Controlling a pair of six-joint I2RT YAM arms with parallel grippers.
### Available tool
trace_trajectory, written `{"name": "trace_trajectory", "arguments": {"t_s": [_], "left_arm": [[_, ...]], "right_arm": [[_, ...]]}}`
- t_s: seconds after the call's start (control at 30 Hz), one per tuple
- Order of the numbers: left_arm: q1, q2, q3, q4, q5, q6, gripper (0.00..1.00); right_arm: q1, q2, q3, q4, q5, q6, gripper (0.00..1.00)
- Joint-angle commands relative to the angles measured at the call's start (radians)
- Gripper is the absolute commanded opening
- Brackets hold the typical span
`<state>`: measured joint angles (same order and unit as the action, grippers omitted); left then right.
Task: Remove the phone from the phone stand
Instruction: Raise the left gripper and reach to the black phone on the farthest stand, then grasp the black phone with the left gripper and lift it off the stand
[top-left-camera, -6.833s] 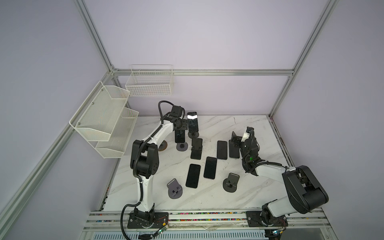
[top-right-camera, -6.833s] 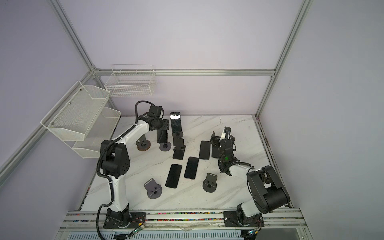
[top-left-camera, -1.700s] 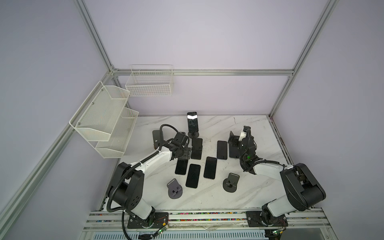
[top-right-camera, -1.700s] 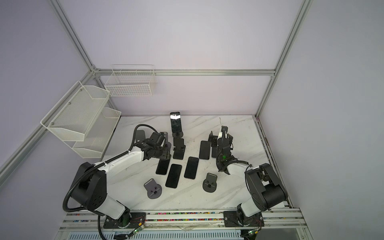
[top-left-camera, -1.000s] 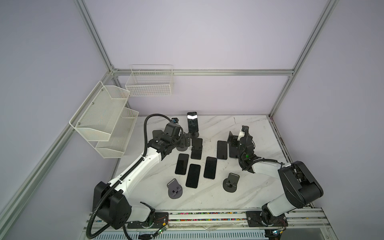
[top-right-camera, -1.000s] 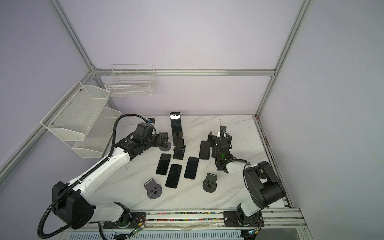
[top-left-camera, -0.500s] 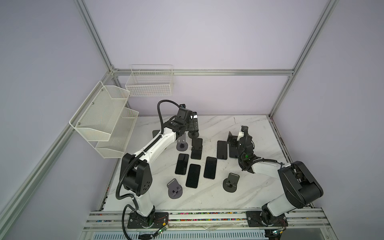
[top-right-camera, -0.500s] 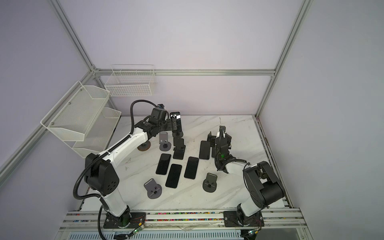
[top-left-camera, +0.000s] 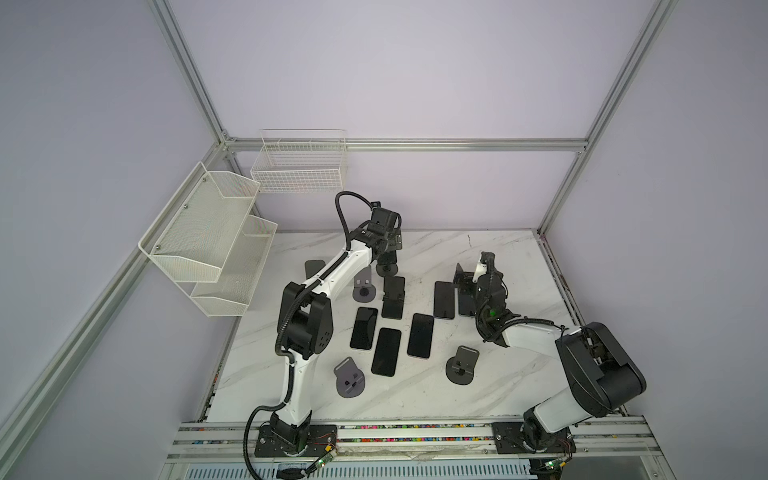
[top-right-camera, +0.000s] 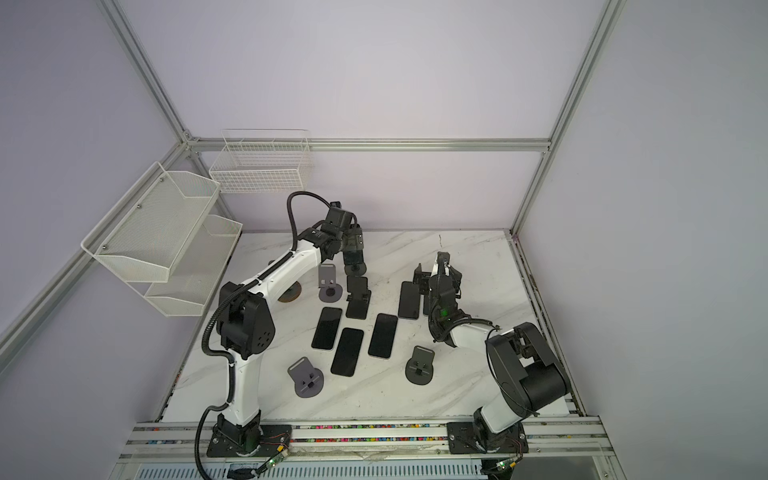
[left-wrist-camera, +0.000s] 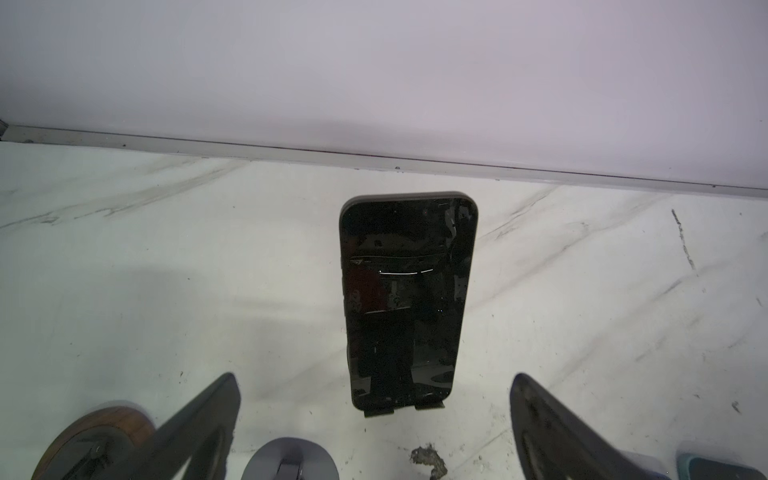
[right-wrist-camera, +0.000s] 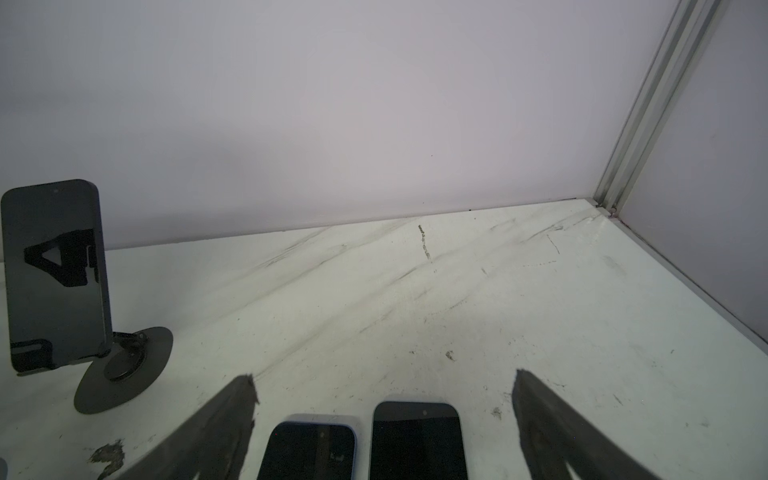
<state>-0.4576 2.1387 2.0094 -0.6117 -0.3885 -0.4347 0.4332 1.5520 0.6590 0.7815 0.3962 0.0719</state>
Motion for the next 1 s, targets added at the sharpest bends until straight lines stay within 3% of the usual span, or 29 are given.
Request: {"name": "trace_trajectory", "arguments": {"t_s": [0.0,0.27,0.97], "left_arm": [[0.005,0.025,0.151,0.016,-0.050,0.042,1.00],[0.005,0.134,0.255,0.021,-0.073,0.048,1.00],[0.008,0.259,0.292,0.124,-0.086,0.072,0.99]], "right_arm": [[0.008,-0.010,0.005,0.022,0.023,-0.018,0.97],[0.011,-0.005,0.010,0.018,0.023,-0.020,0.97],[0.014,0.006,0.022,0.005,0.026,-0.021,0.97]]}}
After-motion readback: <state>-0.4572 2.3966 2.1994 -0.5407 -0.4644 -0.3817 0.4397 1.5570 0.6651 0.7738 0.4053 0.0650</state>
